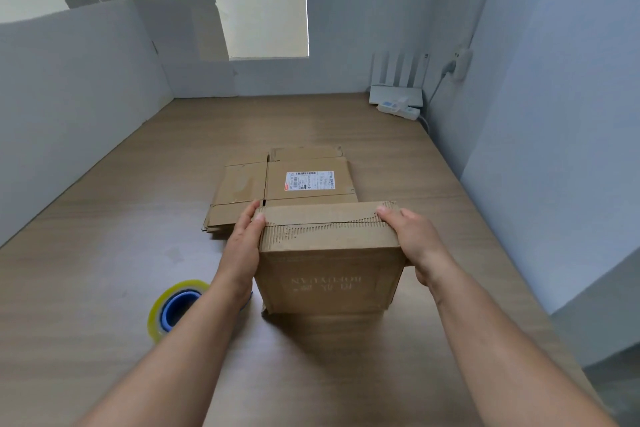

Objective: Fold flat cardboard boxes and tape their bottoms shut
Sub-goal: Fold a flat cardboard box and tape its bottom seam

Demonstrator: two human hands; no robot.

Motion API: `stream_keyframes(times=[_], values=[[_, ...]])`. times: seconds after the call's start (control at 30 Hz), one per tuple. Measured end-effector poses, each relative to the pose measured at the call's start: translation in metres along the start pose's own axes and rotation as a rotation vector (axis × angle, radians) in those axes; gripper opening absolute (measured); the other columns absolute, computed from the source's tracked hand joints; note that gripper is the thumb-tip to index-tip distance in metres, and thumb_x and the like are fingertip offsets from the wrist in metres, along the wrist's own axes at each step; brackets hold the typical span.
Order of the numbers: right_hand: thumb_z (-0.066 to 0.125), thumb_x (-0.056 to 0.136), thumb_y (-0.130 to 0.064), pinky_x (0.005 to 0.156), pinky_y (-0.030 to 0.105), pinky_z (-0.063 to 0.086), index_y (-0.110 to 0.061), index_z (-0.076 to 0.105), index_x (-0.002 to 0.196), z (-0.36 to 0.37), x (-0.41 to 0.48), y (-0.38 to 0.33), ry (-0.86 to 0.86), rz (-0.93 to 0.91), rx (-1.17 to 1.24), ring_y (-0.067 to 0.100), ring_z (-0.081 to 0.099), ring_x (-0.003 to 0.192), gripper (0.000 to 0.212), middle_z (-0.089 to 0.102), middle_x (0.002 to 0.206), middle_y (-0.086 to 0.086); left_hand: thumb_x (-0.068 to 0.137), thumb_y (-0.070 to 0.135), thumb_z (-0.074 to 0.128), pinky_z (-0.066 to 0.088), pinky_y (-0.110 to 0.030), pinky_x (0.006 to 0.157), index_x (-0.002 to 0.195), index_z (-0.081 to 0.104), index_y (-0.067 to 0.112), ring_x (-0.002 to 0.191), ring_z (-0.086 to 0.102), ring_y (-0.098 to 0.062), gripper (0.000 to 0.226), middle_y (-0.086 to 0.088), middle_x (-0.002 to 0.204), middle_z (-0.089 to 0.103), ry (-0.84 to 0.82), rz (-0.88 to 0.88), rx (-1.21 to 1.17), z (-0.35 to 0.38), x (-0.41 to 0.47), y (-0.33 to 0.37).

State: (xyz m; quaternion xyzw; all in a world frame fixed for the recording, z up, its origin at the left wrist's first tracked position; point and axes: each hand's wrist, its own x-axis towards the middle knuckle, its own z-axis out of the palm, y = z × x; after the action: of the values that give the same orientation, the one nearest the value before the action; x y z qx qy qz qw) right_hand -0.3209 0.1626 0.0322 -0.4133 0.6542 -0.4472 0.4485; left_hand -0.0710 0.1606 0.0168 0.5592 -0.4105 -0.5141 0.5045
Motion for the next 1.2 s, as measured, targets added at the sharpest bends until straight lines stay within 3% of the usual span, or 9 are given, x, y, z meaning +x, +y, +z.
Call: stream_keyframes(times=[0.13, 0.37, 0.6, 0.67, 0.73, 0.93, 1.0, 1.1, 1.2], values=[[0.055, 0.090, -0.041, 0.078, 0.037, 0.049, -0.019, 0.064, 0.088, 0.008, 0.000, 0.001, 0.014, -0.096, -0.074, 0.017, 0.063, 0.090, 0.024, 0.069, 0.090, -0.005, 0.102, 0.032, 0.039, 0.047, -0.021, 0.066, 0.117, 0.055, 0.037, 0.088, 0.063, -0.005, 0.022, 0.009, 0.099, 0.065, 0.071, 0.051, -0.006, 0.002, 0.000, -0.002], [0.055, 0.088, -0.046, 0.094, 0.045, 0.047, -0.018, 0.064, 0.108, 0.012, 0.015, -0.005, -0.031, -0.033, -0.199, 0.026, 0.060, 0.103, 0.036, 0.066, 0.108, 0.004, 0.100, 0.042, 0.035, 0.045, -0.041, 0.078, 0.115, 0.046, 0.040, 0.099, 0.056, -0.021, 0.019, -0.001, 0.106, 0.060, 0.129, -0.076, 0.163, -0.005, 0.001, -0.021], [0.055, 0.088, -0.049, 0.096, 0.049, 0.045, -0.018, 0.063, 0.114, 0.021, 0.007, 0.001, -0.037, -0.094, -0.206, 0.025, 0.059, 0.107, 0.041, 0.067, 0.113, 0.003, 0.102, 0.038, 0.035, 0.048, -0.031, 0.069, 0.115, 0.050, 0.040, 0.094, 0.057, -0.012, 0.019, 0.005, 0.103, 0.059, 0.169, 0.007, 0.146, -0.017, -0.011, -0.034], [0.054, 0.090, -0.048, 0.098, 0.046, 0.045, -0.017, 0.059, 0.121, 0.030, 0.002, 0.006, -0.064, -0.093, -0.184, 0.023, 0.058, 0.111, 0.044, 0.064, 0.120, 0.001, 0.102, 0.037, 0.036, 0.051, -0.036, 0.073, 0.112, 0.052, 0.042, 0.096, 0.058, -0.013, 0.019, 0.005, 0.105, 0.059, 0.214, 0.033, 0.137, -0.026, -0.007, -0.032], [0.052, 0.093, -0.045, 0.097, 0.043, 0.046, -0.020, 0.060, 0.118, 0.044, -0.004, 0.017, -0.119, -0.074, -0.169, 0.020, 0.058, 0.109, 0.037, 0.065, 0.116, -0.003, 0.102, 0.036, 0.037, 0.053, -0.046, 0.084, 0.113, 0.051, 0.041, 0.101, 0.059, -0.018, 0.019, 0.001, 0.108, 0.060, 0.247, 0.030, 0.167, -0.038, -0.005, -0.034], [0.053, 0.093, -0.044, 0.092, 0.040, 0.049, -0.021, 0.064, 0.108, 0.052, 0.003, 0.021, -0.169, 0.004, -0.116, 0.020, 0.062, 0.103, 0.029, 0.068, 0.105, -0.003, 0.103, 0.035, 0.035, 0.052, -0.048, 0.087, 0.117, 0.048, 0.040, 0.104, 0.059, -0.020, 0.020, -0.001, 0.110, 0.059, 0.219, 0.018, 0.266, -0.046, -0.003, -0.030], [0.051, 0.093, -0.047, 0.087, 0.036, 0.048, -0.023, 0.062, 0.113, 0.055, 0.005, 0.022, -0.120, -0.051, -0.253, 0.021, 0.060, 0.104, 0.033, 0.066, 0.109, -0.004, 0.103, 0.034, 0.034, 0.052, -0.049, 0.087, 0.117, 0.047, 0.040, 0.104, 0.059, -0.022, 0.020, -0.002, 0.109, 0.059, 0.206, 0.021, 0.283, -0.047, 0.000, -0.030], [0.049, 0.090, -0.052, 0.083, 0.032, 0.042, -0.033, 0.046, 0.135, 0.058, -0.003, 0.023, 0.069, -0.245, -0.573, 0.019, 0.054, 0.111, 0.049, 0.051, 0.124, -0.004, 0.103, 0.034, 0.034, 0.053, -0.050, 0.086, 0.116, 0.045, 0.042, 0.101, 0.060, -0.019, 0.019, 0.000, 0.108, 0.060, 0.201, 0.039, 0.314, -0.051, -0.002, -0.032], [0.056, 0.089, -0.049, 0.091, 0.028, 0.039, -0.042, 0.052, 0.131, 0.054, -0.010, 0.029, -0.057, -0.364, -0.486, 0.011, 0.045, 0.123, 0.043, 0.047, 0.133, -0.007, 0.103, 0.033, 0.033, 0.053, -0.046, 0.086, 0.117, 0.045, 0.044, 0.099, 0.058, -0.012, 0.022, 0.003, 0.112, 0.058, 0.187, 0.051, 0.315, -0.052, -0.003, -0.031]])
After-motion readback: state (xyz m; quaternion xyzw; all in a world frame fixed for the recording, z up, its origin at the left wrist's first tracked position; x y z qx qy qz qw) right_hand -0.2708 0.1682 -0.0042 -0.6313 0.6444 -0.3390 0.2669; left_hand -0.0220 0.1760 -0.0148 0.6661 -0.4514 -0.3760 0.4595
